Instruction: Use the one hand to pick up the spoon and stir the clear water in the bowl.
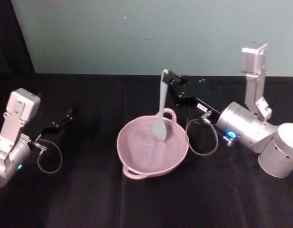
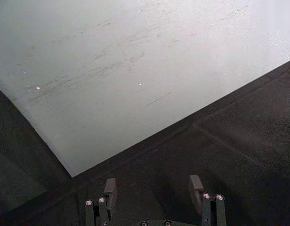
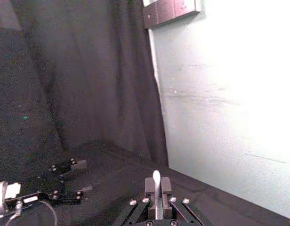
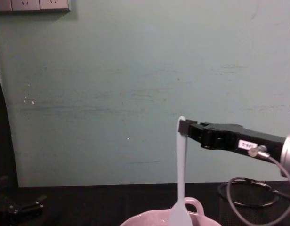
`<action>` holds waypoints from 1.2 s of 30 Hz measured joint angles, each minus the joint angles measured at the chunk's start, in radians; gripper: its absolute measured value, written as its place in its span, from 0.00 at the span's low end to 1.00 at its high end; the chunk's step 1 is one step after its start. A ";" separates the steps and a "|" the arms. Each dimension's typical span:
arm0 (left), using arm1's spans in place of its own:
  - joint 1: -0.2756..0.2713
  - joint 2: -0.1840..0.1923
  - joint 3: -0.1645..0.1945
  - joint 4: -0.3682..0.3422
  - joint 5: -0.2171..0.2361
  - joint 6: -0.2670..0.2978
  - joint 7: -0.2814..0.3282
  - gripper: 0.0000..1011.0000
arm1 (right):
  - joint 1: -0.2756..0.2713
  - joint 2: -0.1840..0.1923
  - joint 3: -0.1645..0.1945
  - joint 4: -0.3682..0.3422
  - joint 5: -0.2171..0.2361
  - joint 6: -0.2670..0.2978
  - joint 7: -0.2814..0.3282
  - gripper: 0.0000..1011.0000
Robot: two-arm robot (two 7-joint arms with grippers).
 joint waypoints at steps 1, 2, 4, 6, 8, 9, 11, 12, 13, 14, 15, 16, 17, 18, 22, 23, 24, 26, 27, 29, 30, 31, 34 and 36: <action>0.000 0.000 0.000 0.000 0.000 0.000 0.000 1.00 | -0.008 0.008 0.007 -0.012 0.001 0.001 -0.004 0.08; 0.000 0.000 0.000 0.000 0.000 0.000 0.000 1.00 | -0.008 0.008 0.007 -0.012 0.001 0.001 -0.004 0.08; 0.000 0.000 0.000 0.000 0.000 0.000 0.000 1.00 | -0.022 0.021 0.015 -0.033 0.002 0.004 -0.007 0.08; 0.000 0.000 0.000 0.000 0.000 0.000 0.000 1.00 | -0.035 0.032 0.021 -0.057 0.001 0.009 -0.009 0.08; 0.000 0.000 0.000 0.000 0.000 0.000 0.000 1.00 | -0.046 0.040 0.023 -0.072 0.001 0.013 -0.012 0.08; 0.000 0.000 0.000 0.000 0.000 0.000 0.000 1.00 | -0.057 0.047 0.023 -0.089 0.000 0.017 -0.013 0.08; 0.000 0.000 0.000 0.000 0.000 0.000 0.000 1.00 | -0.072 0.056 0.020 -0.113 -0.003 0.023 -0.013 0.08; 0.000 0.000 0.000 0.000 0.000 0.000 0.000 1.00 | -0.076 0.059 0.018 -0.119 -0.004 0.026 -0.012 0.08; 0.000 0.000 0.000 0.000 0.000 0.000 0.000 1.00 | -0.079 0.060 0.016 -0.125 -0.005 0.027 -0.012 0.08; 0.000 0.000 0.000 0.000 0.000 0.000 0.000 1.00 | -0.083 0.061 0.014 -0.131 -0.006 0.029 -0.012 0.08; 0.000 0.000 0.000 0.000 0.000 0.000 0.000 1.00 | -0.088 0.062 0.006 -0.141 -0.009 0.033 -0.008 0.08; 0.000 0.000 0.000 0.000 0.000 0.000 0.000 1.00 | -0.091 0.062 0.001 -0.145 -0.009 0.035 -0.006 0.08; 0.000 0.000 0.000 0.000 0.000 0.000 0.000 1.00 | -0.094 0.061 -0.011 -0.152 -0.011 0.040 -0.001 0.08; 0.000 0.000 0.000 0.000 0.000 0.000 0.000 1.00 | -0.095 0.060 -0.016 -0.156 -0.012 0.043 0.002 0.08; 0.000 0.000 0.000 0.000 0.000 0.000 0.000 1.00 | -0.098 0.048 -0.048 -0.169 -0.012 0.051 0.019 0.08; 0.000 0.000 0.000 0.000 0.000 0.000 0.000 1.00 | -0.098 0.045 -0.053 -0.171 -0.012 0.052 0.021 0.08; 0.000 0.000 0.000 0.000 0.000 0.000 0.000 1.00 | -0.098 0.041 -0.061 -0.175 -0.012 0.052 0.024 0.08; 0.000 0.000 0.000 0.000 0.000 0.000 0.000 1.00 | -0.097 0.038 -0.066 -0.178 -0.011 0.052 0.025 0.08; 0.000 0.000 0.000 0.000 0.000 0.000 0.000 1.00 | -0.097 0.037 -0.068 -0.180 -0.011 0.052 0.025 0.08; 0.000 0.000 0.000 0.000 0.000 0.000 0.000 1.00 | -0.098 0.037 -0.069 -0.189 -0.009 0.052 0.024 0.08; 0.000 0.000 0.000 0.000 0.000 0.000 0.000 1.00 | -0.098 0.038 -0.068 -0.192 -0.008 0.051 0.023 0.08; 0.000 0.000 0.000 0.000 0.000 0.000 0.000 1.00 | -0.099 0.040 -0.066 -0.199 -0.006 0.051 0.022 0.08; 0.000 0.000 0.000 0.000 0.000 0.000 0.000 1.00 | -0.102 0.049 -0.057 -0.219 -0.002 0.050 0.015 0.08; 0.000 0.000 0.000 0.000 0.000 0.000 0.000 1.00 | -0.103 0.054 -0.050 -0.231 0.000 0.050 0.010 0.08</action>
